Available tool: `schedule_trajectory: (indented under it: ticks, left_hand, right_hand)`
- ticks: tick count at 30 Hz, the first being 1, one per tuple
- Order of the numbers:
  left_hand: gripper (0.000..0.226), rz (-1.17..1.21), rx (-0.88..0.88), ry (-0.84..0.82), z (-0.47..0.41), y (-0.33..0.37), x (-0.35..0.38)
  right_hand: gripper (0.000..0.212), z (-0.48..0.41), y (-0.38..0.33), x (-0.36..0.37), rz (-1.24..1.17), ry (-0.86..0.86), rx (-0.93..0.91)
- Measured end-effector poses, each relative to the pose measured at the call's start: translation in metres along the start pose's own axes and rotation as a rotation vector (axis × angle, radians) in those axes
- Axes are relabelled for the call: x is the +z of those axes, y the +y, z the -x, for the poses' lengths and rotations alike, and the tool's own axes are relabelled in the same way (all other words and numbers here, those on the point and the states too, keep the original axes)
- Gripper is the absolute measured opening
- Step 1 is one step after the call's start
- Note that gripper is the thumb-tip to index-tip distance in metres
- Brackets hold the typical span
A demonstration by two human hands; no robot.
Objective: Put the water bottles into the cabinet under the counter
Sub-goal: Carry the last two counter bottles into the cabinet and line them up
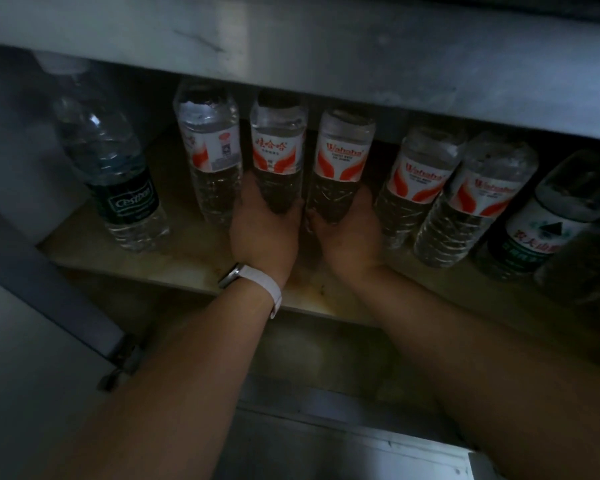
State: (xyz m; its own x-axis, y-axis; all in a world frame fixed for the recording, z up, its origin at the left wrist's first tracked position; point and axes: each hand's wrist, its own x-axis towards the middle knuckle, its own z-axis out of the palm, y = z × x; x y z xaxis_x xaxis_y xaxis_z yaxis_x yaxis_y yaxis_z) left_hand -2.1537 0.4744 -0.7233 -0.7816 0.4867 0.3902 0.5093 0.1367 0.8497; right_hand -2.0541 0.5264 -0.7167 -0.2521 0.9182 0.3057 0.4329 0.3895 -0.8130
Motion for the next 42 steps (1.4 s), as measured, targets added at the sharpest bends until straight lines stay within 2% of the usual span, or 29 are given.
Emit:
schedule_trajectory:
  ticks: [9,14,19,22,24,26,29,33,38,42]
  left_hand:
    - [0.065,-0.011,0.042,-0.043,0.003,-0.004,-0.004]
    - [0.060,-0.034,0.016,-0.103,0.008,0.001,-0.014]
    - [0.055,-0.054,0.030,-0.121,0.019,0.005,-0.045]
    - [0.047,-0.113,0.055,-0.056,0.021,0.001,-0.067]
    - [0.042,-0.154,0.095,0.015,0.021,-0.004,-0.082]
    - [0.037,-0.193,0.155,0.102,0.019,-0.012,-0.096]
    - [0.043,-0.205,0.126,0.196,0.016,-0.023,-0.116]
    - [0.063,-0.165,-0.015,0.301,0.004,-0.036,-0.130]
    - [0.074,-0.024,-0.111,0.277,-0.011,-0.054,-0.134]
    - [0.081,-0.059,-0.119,0.297,-0.017,-0.055,-0.129]
  right_hand:
    - [0.069,0.003,-0.005,-0.001,0.027,0.021,0.017]
    - [0.061,0.013,-0.009,-0.009,-0.052,-0.035,-0.053]
    - [0.063,0.041,-0.018,-0.021,-0.159,-0.009,0.003]
    - [0.054,0.058,-0.026,-0.022,-0.141,-0.033,0.032]
    - [0.045,0.064,-0.035,-0.019,-0.137,-0.112,-0.006]
    - [0.047,0.065,-0.044,-0.009,-0.106,-0.199,-0.052]
    - [0.062,0.060,-0.058,0.012,-0.036,-0.283,-0.094]
    - [0.066,0.048,-0.071,0.036,0.006,-0.300,-0.200]
    - [0.078,0.033,-0.082,0.068,0.014,-0.241,-0.236]
    - [0.087,0.031,-0.087,0.089,-0.035,-0.190,-0.185]
